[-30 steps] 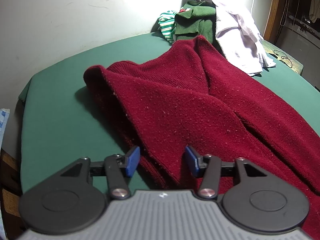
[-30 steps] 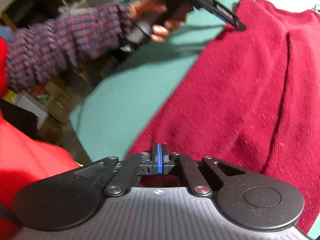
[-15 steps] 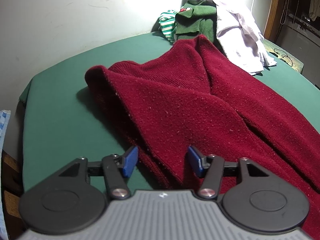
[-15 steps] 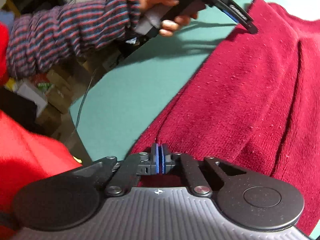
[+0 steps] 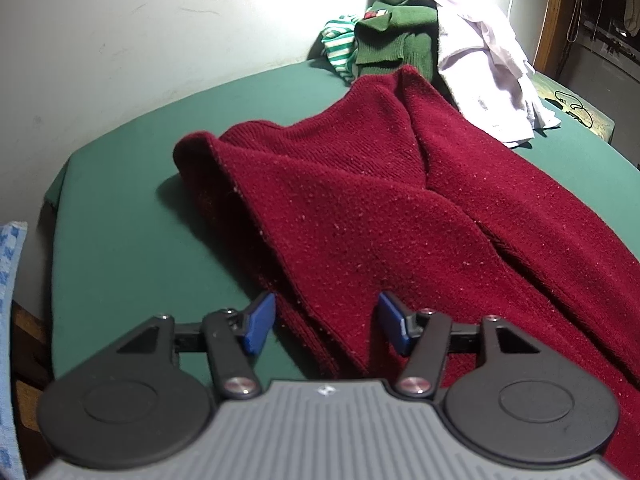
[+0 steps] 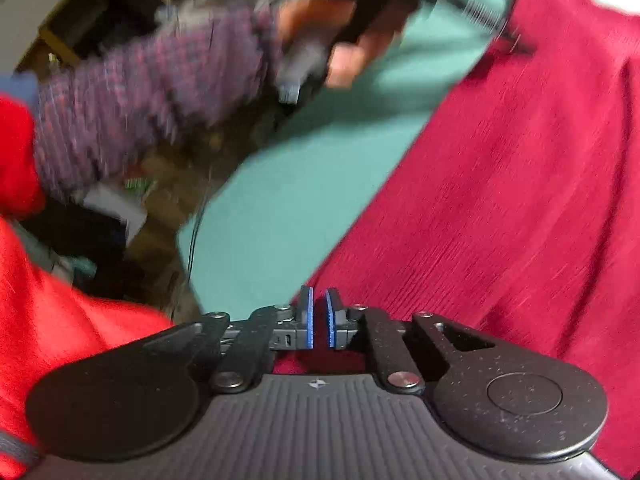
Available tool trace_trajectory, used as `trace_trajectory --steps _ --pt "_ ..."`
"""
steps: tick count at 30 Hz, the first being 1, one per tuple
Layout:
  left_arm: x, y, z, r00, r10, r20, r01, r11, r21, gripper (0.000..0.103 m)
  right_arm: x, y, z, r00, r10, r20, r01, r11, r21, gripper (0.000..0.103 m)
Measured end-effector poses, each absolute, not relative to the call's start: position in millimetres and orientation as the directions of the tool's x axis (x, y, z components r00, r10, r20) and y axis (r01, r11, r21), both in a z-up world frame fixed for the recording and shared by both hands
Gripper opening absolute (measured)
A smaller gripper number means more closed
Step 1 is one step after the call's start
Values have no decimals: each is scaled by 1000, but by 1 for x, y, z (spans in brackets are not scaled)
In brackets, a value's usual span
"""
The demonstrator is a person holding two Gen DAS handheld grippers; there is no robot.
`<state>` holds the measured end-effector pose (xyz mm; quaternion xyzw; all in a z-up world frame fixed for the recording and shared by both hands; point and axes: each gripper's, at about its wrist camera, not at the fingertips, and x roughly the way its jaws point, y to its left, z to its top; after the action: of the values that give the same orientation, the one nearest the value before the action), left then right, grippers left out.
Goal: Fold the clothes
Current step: 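Lower the hanging sweater onto the table with the right gripper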
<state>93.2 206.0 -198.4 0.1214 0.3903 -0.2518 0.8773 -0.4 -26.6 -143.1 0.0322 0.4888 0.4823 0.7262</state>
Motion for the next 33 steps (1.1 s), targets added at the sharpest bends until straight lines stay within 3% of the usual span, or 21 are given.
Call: trace_trajectory --steps 9,14,20,24,26,31,33 --pt "88 207 -197 576 -324 -750 510 860 20 58 121 -40 -134 354 552 -755 -552 775 308 15" --pt "65 209 -177 637 -347 -688 481 876 3 58 179 -22 -122 465 576 -672 -505 796 334 15" --pt "44 187 -192 573 -406 -711 535 843 -51 58 231 32 -129 467 618 -632 -583 753 306 14" --pt "37 185 -197 582 -406 -704 505 859 -78 61 249 54 -142 435 639 -635 -623 722 300 12" --pt "38 187 -196 583 -416 -698 487 867 -109 62 256 61 -147 466 613 -638 -629 737 249 0" --pt "29 184 -197 607 -402 -685 465 879 -105 70 266 58 -158 551 580 -600 -561 790 248 0" --pt "24 180 -197 616 -394 -682 463 881 -91 78 271 60 -159 569 567 -596 -543 803 246 0"
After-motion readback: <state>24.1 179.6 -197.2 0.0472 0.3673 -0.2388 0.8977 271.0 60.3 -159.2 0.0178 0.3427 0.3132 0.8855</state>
